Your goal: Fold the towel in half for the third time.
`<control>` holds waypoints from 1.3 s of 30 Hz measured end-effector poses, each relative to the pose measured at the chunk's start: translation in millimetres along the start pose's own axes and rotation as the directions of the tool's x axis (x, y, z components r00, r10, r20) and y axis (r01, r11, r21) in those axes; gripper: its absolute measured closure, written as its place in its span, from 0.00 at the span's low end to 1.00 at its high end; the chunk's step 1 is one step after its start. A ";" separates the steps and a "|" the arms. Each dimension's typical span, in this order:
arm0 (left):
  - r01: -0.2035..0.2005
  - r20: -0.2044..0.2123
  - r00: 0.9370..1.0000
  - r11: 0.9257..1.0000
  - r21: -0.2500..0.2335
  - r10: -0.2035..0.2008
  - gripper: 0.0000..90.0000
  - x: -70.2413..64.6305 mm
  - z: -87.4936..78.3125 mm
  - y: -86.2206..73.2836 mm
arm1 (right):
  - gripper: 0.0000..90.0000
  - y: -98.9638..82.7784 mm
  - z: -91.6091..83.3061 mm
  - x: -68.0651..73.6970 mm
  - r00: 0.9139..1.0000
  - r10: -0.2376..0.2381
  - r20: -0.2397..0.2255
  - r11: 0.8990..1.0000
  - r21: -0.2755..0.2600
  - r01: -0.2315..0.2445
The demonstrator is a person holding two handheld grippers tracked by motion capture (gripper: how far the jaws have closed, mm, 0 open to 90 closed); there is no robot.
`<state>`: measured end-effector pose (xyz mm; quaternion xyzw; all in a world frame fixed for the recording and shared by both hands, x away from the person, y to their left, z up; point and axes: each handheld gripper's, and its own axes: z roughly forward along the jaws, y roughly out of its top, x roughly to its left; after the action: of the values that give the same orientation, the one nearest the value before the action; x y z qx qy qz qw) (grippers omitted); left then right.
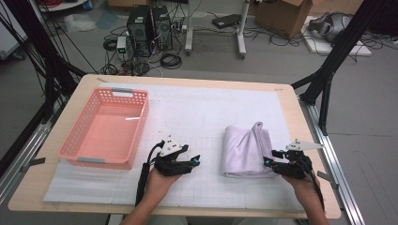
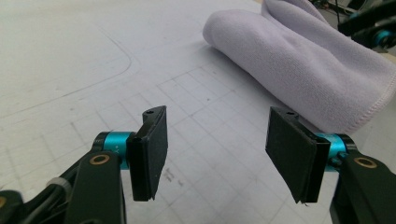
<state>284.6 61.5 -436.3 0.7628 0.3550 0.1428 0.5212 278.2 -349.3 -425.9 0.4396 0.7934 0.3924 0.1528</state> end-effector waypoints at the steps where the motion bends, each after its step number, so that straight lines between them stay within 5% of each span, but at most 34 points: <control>1: 0.001 -0.002 1.000 1.000 -0.005 -0.001 0.44 0.8 -1.5 -1.0 | 0.63 -3.9 3.4 0.8 1.000 0.011 0.000 1.000 0.012 -0.011; 5: 0.007 -0.008 1.000 1.000 -0.019 -0.007 0.44 6.3 -6.4 -2.9 | 0.90 -9.9 4.7 3.2 0.999 0.020 -0.028 1.000 0.001 -0.020; 7: 0.014 -0.017 1.000 1.000 -0.019 -0.015 0.44 10.3 -7.5 -4.1 | 0.93 -8.5 -2.2 7.1 1.000 0.000 0.000 1.000 -0.023 0.000; 14: 0.028 -0.038 0.999 0.999 -0.034 -0.030 0.44 16.8 -11.7 -5.9 | 0.90 -13.1 -17.5 5.0 0.995 -0.002 0.098 1.000 -0.012 0.003; 17: 0.031 -0.046 0.998 0.999 -0.034 -0.033 0.44 19.3 -12.3 -7.0 | 0.68 -12.7 -18.3 8.4 0.994 -0.001 0.111 1.000 -0.025 0.004; 22: 0.017 -0.045 0.999 0.999 -0.039 -0.019 0.44 18.6 -11.1 -7.3 | 0.56 -5.4 -18.0 17.7 0.996 -0.011 0.086 0.995 -0.093 0.020; 24: 0.012 -0.047 0.999 0.999 -0.041 -0.014 0.44 19.0 -10.2 -7.8 | 0.58 -6.1 -9.7 21.1 0.996 -0.042 0.079 0.997 -0.062 0.047; 28: 0.026 -0.047 0.998 0.999 -0.042 -0.028 0.44 17.8 -10.0 -8.1 | 0.93 -8.9 -0.1 22.1 0.993 -0.086 0.083 0.996 0.008 0.085; 33: 0.018 -0.050 0.999 0.999 -0.040 -0.020 0.44 16.4 -11.2 -9.2 | 0.94 -11.4 -15.3 13.7 0.993 -0.037 0.116 0.999 -0.023 0.040; 37: 0.022 -0.051 0.998 0.999 -0.042 -0.024 0.44 16.4 -12.2 -10.6 | 0.79 -15.6 -18.3 7.7 0.989 0.016 0.149 1.000 -0.004 -0.015; 39: 0.018 -0.050 0.999 0.999 -0.040 -0.020 0.44 16.6 -11.6 -10.8 | 0.77 -11.7 -23.1 8.9 0.984 0.014 0.177 0.999 -0.054 -0.004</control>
<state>285.3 83.2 -443.7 0.7451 0.3724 0.1642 0.5283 252.9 -356.9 -419.0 0.4721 0.7638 0.3736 0.2328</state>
